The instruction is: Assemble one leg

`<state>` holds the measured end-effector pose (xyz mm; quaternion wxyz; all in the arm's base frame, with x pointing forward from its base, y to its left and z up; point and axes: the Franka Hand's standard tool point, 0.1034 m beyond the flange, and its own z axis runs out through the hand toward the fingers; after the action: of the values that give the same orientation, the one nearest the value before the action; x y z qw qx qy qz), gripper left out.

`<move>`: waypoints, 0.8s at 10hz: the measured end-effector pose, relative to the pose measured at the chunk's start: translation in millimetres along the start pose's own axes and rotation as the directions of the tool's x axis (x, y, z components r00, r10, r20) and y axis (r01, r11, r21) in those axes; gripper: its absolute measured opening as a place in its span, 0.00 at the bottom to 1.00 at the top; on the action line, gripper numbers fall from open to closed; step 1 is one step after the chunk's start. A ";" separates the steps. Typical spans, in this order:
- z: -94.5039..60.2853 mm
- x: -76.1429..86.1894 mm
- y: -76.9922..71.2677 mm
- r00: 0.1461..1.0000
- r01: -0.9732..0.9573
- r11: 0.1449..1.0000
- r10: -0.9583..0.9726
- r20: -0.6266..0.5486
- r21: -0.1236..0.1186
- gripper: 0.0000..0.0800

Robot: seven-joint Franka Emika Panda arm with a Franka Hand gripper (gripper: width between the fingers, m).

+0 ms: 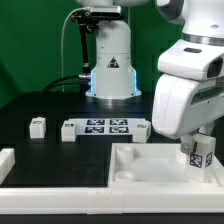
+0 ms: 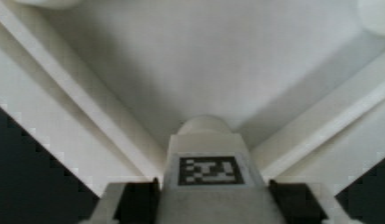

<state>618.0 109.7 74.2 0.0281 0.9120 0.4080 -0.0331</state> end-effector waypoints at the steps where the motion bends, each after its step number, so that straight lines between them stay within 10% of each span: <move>1: 0.0 -0.1 0.1 1.000 -0.002 1.000 0.002 0.000 0.000 0.36; 6: 0.5 0.5 -1.8 0.935 -0.356 0.935 0.356 -0.008 0.002 0.36; 8: -0.5 4.5 -6.3 0.759 -0.650 0.760 0.650 -0.008 0.005 0.36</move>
Offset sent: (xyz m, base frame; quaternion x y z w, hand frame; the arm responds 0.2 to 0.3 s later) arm 0.0000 0.0000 0.0000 0.0000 0.0000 0.0000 1.0000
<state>616.3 117.3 74.2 0.0352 0.9970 0.0665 -0.0176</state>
